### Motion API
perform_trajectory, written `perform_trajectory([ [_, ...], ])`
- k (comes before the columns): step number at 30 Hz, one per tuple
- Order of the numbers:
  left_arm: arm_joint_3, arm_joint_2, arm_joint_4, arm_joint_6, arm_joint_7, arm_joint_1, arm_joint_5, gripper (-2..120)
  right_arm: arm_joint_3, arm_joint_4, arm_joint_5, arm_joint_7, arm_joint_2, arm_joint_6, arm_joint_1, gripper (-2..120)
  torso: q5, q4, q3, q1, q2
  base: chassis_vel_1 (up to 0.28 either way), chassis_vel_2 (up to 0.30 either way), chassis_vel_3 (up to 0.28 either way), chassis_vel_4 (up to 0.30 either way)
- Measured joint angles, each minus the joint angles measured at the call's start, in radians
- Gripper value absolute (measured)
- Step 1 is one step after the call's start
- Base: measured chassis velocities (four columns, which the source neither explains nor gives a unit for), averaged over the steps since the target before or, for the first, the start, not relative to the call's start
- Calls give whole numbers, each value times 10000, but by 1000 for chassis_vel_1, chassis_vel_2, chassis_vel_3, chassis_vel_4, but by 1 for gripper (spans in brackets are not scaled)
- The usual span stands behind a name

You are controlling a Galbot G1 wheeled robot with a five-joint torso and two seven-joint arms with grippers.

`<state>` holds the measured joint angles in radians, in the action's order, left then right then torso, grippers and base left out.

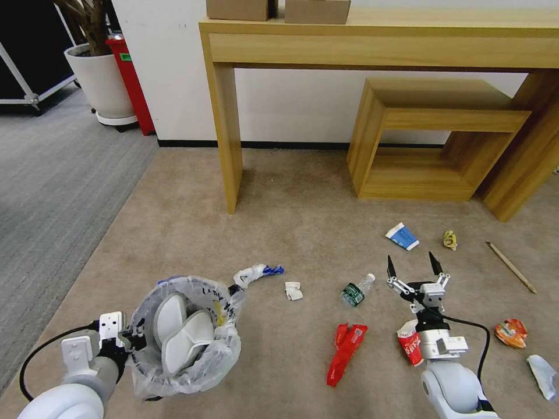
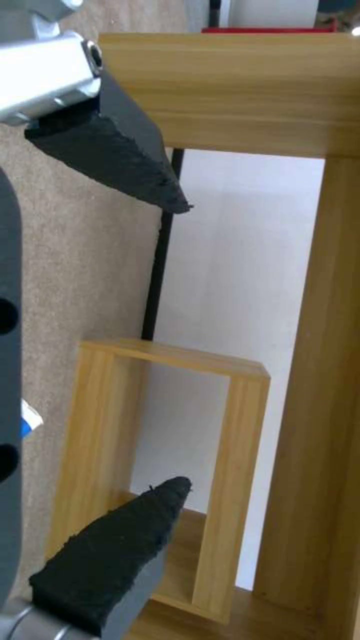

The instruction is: Pick up the trash bin and place the garbage on the floor into it.

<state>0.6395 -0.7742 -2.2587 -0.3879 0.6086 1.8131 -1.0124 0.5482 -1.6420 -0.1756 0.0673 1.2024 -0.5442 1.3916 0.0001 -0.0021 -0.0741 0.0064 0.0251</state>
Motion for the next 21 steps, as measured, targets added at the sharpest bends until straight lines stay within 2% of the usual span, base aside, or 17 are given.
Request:
perform_trajectory([
  [14, 12, 75, 8, 47, 31, -15, -137, 0, 66, -44, -32, 41, -38, 2, 21, 100, 0, -5, 0, 0, 0, -14, -16, -14, -19],
  [17, 84, 71, -30, 59, 53, 7, -248, 0, 61, -44, 51, 298, -88, 123, -5, 100, -1, -3, 0, 0, 1, 0, 0, 0, 0],
  [21, 328, 174, -91, 60, 121, 32, -437, 0, -60, -107, 321, 1008, -348, 728, 0, 100, -1, 1, 0, 0, 2, 0, 0, 0, 0],
])
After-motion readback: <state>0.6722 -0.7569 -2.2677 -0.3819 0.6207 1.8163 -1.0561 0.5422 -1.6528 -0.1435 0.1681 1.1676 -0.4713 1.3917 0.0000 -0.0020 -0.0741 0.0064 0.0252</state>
